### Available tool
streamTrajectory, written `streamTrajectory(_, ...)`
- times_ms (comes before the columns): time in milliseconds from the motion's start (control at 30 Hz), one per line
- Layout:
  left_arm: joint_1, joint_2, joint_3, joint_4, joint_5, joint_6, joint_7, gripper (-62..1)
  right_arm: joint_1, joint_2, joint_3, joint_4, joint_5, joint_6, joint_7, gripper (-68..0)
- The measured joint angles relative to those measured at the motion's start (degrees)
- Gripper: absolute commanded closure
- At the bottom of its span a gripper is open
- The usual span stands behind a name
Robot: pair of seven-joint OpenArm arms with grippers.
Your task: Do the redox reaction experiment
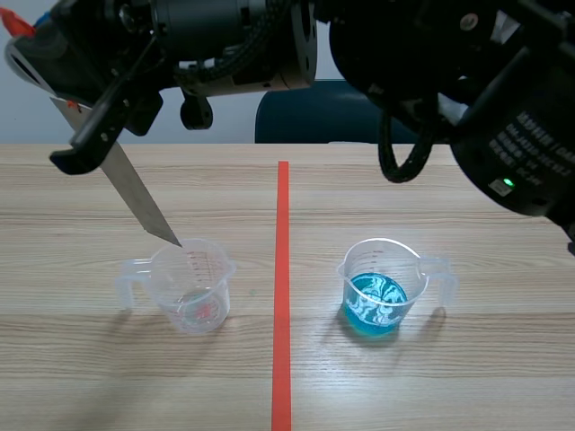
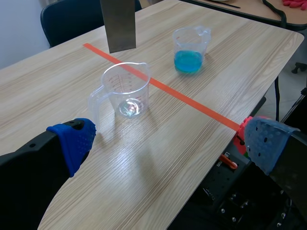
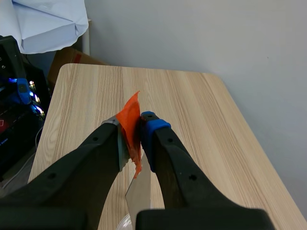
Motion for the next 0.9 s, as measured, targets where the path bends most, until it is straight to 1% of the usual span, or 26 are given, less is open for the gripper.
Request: streamTrajectory(900, 0.0, 0.0, 0.0, 0.0, 0.0, 0.0, 0.1, -62.3, 0.0, 0.0, 0.0, 0.0, 0.0, 0.0, 1.0, -0.6)
